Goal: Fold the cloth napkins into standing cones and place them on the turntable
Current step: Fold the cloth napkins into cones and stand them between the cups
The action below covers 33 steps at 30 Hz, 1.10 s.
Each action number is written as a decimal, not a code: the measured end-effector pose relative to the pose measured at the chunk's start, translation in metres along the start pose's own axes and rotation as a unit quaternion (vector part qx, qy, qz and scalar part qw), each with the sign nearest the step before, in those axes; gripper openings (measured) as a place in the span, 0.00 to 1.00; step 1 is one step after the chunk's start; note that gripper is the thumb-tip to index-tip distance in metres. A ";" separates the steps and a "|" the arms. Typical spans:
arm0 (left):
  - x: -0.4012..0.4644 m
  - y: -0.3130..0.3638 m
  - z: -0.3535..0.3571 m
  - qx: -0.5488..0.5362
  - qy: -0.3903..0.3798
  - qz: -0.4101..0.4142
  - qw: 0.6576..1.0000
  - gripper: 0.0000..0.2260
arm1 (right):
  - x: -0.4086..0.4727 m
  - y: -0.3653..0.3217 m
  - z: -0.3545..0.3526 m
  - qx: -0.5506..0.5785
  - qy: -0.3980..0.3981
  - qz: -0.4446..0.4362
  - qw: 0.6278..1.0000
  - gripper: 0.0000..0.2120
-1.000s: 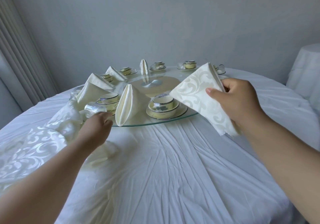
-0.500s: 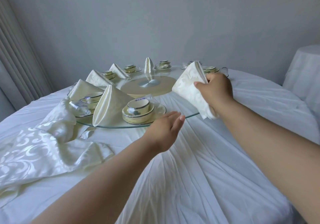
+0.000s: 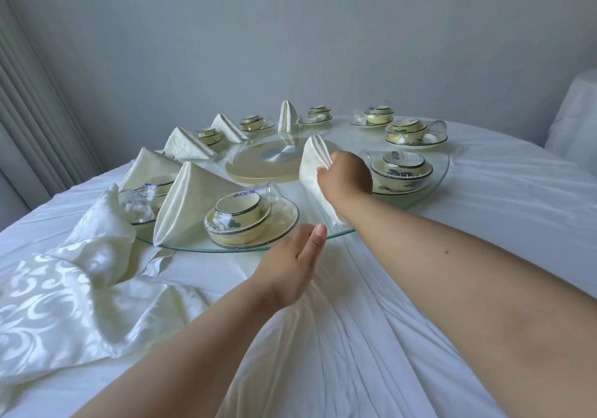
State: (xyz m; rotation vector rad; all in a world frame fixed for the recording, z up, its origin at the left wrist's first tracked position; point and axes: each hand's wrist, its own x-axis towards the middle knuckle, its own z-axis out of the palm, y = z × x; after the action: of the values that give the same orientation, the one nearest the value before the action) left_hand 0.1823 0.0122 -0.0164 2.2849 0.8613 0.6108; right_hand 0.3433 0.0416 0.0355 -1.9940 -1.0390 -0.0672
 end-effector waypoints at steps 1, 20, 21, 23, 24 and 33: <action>0.000 -0.003 0.000 0.002 0.001 0.002 1.000 0.34 | 0.001 -0.002 0.006 -0.012 0.000 0.002 1.000 0.05; 0.002 -0.012 -0.002 -0.104 0.016 -0.011 0.994 0.32 | -0.005 0.004 0.022 -0.138 0.000 -0.043 0.989 0.18; 0.002 -0.011 -0.001 -0.118 0.026 -0.019 0.992 0.28 | -0.006 0.005 0.020 -0.132 -0.001 -0.040 0.990 0.21; 0.002 -0.009 0.001 -0.139 0.049 -0.029 0.989 0.21 | -0.006 0.007 0.016 -0.124 0.002 -0.040 0.991 0.24; 0.002 -0.007 0.002 -0.139 0.060 -0.028 0.988 0.21 | -0.007 0.008 0.014 -0.123 -0.001 -0.043 0.991 0.26; 0.015 0.027 0.009 -0.088 0.124 -0.033 0.988 0.16 | -0.019 0.035 -0.012 -0.064 -0.041 -0.126 0.989 0.20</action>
State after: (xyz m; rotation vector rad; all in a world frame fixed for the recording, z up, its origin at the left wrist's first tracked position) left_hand 0.2092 0.0025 -0.0012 2.0415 0.9546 0.9177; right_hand 0.3585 0.0113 0.0122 -1.9822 -1.3660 -0.1943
